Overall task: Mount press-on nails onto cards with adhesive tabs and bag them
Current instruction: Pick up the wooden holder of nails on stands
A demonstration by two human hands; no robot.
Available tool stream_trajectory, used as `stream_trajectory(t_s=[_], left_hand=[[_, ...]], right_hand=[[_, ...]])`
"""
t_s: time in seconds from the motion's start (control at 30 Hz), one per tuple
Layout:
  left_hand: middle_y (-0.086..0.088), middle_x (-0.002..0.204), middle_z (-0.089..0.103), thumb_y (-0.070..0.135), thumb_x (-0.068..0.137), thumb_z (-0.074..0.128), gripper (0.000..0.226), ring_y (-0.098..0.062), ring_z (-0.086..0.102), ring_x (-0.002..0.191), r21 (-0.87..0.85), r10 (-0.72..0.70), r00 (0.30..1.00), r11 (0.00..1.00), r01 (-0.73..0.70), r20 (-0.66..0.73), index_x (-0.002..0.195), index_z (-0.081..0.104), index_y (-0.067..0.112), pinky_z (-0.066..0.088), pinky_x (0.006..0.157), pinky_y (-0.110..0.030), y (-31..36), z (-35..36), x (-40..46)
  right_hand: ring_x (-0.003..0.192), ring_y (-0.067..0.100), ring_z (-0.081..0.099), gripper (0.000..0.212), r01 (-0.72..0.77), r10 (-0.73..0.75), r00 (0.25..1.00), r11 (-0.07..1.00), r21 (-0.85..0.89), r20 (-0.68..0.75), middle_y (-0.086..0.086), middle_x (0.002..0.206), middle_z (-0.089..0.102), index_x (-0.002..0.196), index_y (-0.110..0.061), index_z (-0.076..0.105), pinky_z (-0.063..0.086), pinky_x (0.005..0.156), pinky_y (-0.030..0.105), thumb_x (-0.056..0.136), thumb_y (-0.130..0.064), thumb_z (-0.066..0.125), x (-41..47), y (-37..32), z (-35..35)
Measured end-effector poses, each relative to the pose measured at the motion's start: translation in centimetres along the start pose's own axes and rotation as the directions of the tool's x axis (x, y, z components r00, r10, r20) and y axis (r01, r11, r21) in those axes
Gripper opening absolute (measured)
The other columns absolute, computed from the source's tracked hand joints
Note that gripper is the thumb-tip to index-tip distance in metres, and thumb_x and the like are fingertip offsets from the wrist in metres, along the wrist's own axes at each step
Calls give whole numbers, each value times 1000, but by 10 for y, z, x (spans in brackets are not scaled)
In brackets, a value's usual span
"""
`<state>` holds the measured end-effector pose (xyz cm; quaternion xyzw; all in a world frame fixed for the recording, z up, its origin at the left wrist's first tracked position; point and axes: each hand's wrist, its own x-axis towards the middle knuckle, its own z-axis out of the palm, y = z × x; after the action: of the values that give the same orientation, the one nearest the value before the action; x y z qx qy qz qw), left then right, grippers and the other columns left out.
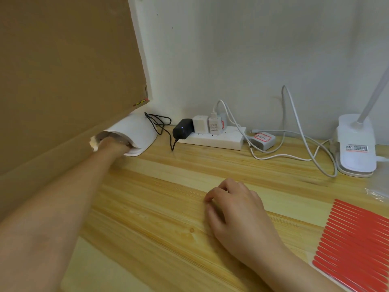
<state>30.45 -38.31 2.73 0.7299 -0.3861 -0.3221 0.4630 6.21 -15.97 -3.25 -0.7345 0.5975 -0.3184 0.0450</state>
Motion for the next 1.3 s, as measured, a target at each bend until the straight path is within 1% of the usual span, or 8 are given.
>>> stream_trajectory(t_s=[0.07,0.13,0.33,0.57,0.8,1.07,1.2,1.3], left_hand=[[-11,107,58,9,91,51,17,-29,51,108,182,47,998,982,-54,41,106,56,2,42,89,-31,0,-1,-29],[-7,67,50,16,84,61,21,-26,50,80,406,160,986,899,-167,51,68,50,7,38,63,-28,-5,-5,-32],[-4,56,44,11,79,60,13,-18,43,54,505,143,974,836,-214,177,70,50,12,33,49,-21,-15,-30,-51],[-5,57,46,9,81,63,26,-16,41,52,502,87,964,840,-206,251,58,51,9,31,48,-20,-34,-49,-80],[-2,75,54,16,82,70,18,-15,49,72,447,273,900,796,-409,339,89,67,0,34,62,-24,-49,-54,-118],[21,81,60,15,76,75,14,13,53,71,222,527,685,687,-692,504,80,67,27,36,60,2,-32,-18,-182],[7,85,61,13,76,74,19,14,53,66,129,586,532,590,-797,611,94,71,12,38,61,-4,-18,9,-209],[6,88,63,12,76,74,22,1,56,72,45,601,447,563,-825,662,95,71,2,40,63,-6,-9,28,-230]], right_hand=[[98,10,38,25,0,0,1000,1000,4,-2,-13,101,42,109,-32,55,27,80,26,93,-34,35,0,0,0],[98,10,39,25,2,-2,1000,1000,3,0,-12,102,42,108,-31,55,28,81,26,93,-35,36,0,1,0],[100,10,42,24,-1,2,1000,1000,29,-5,-11,101,44,106,-29,57,30,83,26,92,-33,38,0,1,-1],[99,13,43,25,22,-22,999,1000,8,-33,-8,101,48,106,-26,60,32,81,26,93,-30,38,-3,0,-4],[96,13,47,24,2,2,998,998,71,-61,-8,95,50,106,-24,61,31,83,25,92,-26,41,-4,-1,-5],[81,4,46,42,-136,196,974,904,405,-110,-8,97,49,128,-18,51,33,68,7,88,-7,49,7,13,-33],[115,17,48,52,-207,223,975,934,290,-23,4,130,44,137,-17,42,34,93,20,87,-14,56,15,41,-74],[112,11,50,43,-186,177,983,949,253,57,-2,127,50,129,-19,52,33,83,11,87,-17,60,9,59,-108]])
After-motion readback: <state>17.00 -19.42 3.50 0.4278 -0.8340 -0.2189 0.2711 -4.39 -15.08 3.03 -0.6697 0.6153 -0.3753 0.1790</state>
